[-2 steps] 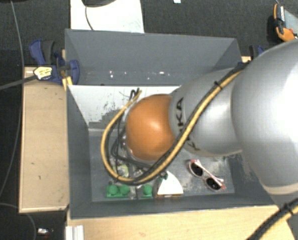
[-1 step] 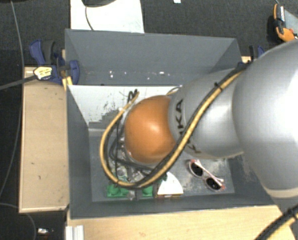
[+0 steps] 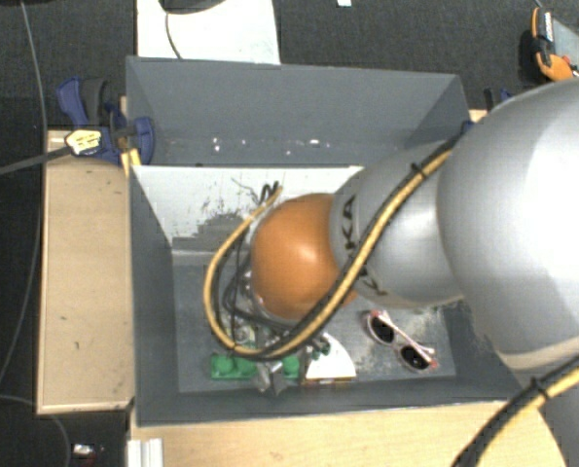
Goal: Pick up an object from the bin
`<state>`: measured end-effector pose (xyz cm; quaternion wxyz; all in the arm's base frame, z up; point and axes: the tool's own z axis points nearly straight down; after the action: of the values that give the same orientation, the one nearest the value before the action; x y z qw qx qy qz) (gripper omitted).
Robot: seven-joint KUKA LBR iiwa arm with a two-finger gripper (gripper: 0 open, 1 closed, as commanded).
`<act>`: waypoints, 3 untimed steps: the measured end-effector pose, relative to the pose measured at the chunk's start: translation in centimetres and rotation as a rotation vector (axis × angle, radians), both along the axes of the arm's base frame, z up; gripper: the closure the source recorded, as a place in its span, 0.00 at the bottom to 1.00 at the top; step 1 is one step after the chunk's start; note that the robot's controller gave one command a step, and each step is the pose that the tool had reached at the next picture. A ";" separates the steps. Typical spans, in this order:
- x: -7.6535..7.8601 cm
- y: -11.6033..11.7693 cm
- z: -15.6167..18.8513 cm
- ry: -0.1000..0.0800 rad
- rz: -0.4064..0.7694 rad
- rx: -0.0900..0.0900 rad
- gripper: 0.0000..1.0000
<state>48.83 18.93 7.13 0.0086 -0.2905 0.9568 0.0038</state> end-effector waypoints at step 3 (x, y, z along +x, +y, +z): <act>0.5 -4.3 0.1 -0.022 0.008 0.013 1.00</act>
Offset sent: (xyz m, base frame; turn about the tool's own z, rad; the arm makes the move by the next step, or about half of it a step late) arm -0.0053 -0.0225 -0.0013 -0.0163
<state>49.36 14.58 7.22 0.0210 -0.2942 0.9555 0.0067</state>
